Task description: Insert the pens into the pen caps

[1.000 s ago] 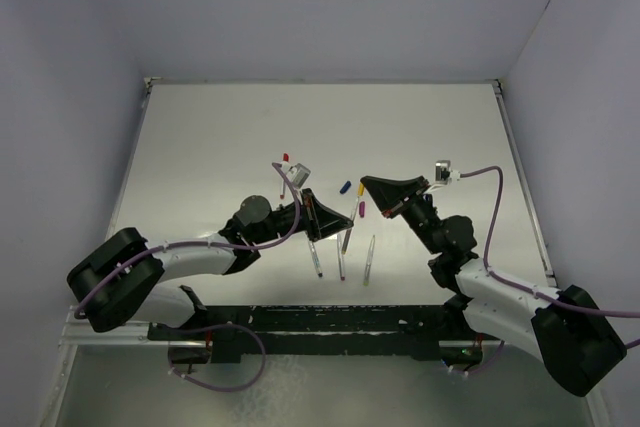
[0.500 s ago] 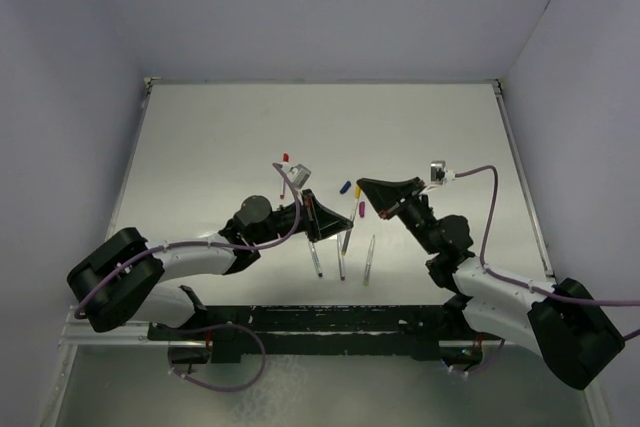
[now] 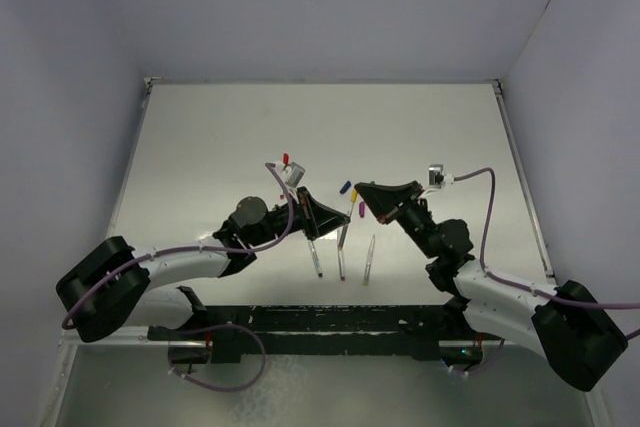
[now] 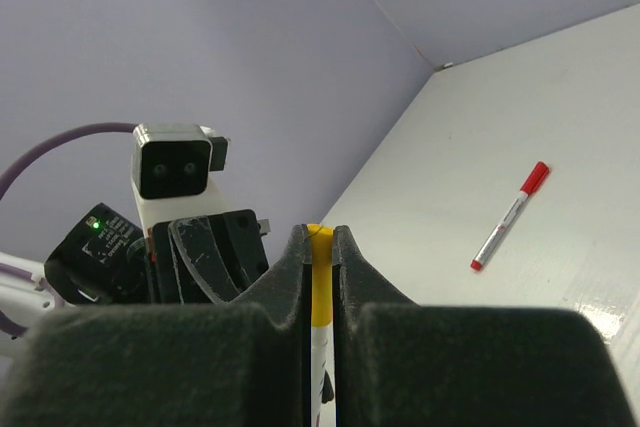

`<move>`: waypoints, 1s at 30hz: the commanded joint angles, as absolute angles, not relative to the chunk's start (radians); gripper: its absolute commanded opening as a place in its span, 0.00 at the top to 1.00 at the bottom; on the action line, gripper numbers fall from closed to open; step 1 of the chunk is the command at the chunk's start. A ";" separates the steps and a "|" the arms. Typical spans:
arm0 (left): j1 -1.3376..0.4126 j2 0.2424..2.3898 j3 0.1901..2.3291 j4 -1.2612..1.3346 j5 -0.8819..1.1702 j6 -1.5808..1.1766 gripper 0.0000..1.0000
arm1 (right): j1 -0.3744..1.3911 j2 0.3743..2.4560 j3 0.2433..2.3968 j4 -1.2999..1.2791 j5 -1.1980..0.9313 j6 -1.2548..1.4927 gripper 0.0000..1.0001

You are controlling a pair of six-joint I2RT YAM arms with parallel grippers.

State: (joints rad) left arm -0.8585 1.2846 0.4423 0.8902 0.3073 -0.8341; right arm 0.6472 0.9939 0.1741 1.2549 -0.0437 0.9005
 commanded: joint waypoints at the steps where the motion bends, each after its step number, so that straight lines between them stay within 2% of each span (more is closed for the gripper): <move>1: -0.856 1.241 0.439 0.942 0.261 -0.807 1.00 | 0.655 0.976 0.159 1.274 -0.034 0.894 1.00; 11: -0.856 1.239 0.444 0.978 0.255 -0.810 1.00 | 0.671 0.979 0.169 1.208 -0.051 0.861 1.00; 20: -0.854 1.188 0.500 0.961 0.235 -0.752 1.00 | 0.678 0.903 0.196 0.954 -0.070 0.799 1.00; 30: -0.853 1.180 0.599 0.897 0.188 -0.680 1.00 | 0.691 0.889 0.210 0.838 -0.085 0.762 1.00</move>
State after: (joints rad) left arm -0.8608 1.2163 0.4870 0.7303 0.2687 -0.7177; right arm 0.6716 0.8680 0.2039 0.9958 -0.0372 0.8307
